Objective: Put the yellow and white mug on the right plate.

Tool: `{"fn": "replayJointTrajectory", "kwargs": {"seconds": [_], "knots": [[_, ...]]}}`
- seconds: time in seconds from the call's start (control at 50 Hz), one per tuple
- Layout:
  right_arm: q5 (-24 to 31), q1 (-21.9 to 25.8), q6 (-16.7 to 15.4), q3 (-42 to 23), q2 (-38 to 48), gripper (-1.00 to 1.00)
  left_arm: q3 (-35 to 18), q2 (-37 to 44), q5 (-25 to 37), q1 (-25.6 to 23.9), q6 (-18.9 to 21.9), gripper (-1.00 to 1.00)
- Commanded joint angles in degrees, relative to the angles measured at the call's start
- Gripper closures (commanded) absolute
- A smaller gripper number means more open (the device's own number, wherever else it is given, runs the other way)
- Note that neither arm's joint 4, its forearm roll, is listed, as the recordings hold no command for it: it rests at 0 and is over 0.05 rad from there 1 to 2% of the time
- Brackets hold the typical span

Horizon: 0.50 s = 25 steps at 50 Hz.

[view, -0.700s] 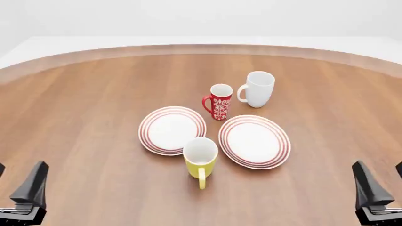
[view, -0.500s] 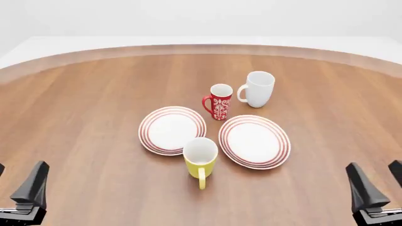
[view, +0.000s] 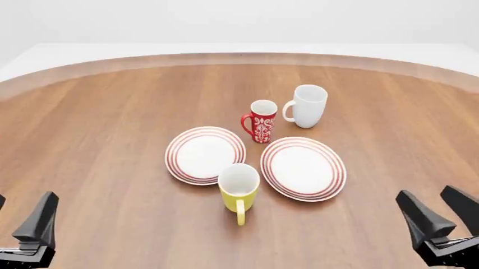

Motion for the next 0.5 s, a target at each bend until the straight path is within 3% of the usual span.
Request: {"fn": "replayJointTrajectory", "kwargs": {"seconds": [0.02, 0.1, 0.26, 0.28, 0.32, 0.34, 0.5], "knots": [[5.88, 5.66, 3.43, -7.42, 8.12, -1.0, 0.0, 0.0, 0.0, 0.0, 0.0, -1.0], [8.2, 10.07, 5.82, -10.01, 10.75, -1.0, 0.0, 0.0, 0.0, 0.0, 0.0, -1.0], [11.87, 15.66, 7.56, -15.87, 15.18, -1.0, 0.0, 0.0, 0.0, 0.0, 0.0, -1.0], [11.99, 16.94, 6.13, -16.66, 16.55, -1.0, 0.0, 0.0, 0.0, 0.0, 0.0, -1.0], [12.12, 16.3, 6.77, -16.96, 16.08, -1.0, 0.0, 0.0, 0.0, 0.0, 0.0, -1.0], [12.17, 17.6, 4.85, -17.27, 17.42, -1.0, 0.0, 0.0, 0.0, 0.0, 0.0, -1.0], [12.38, 20.61, 6.73, -21.6, 21.48, -1.0, 0.0, 0.0, 0.0, 0.0, 0.0, -1.0]]}}
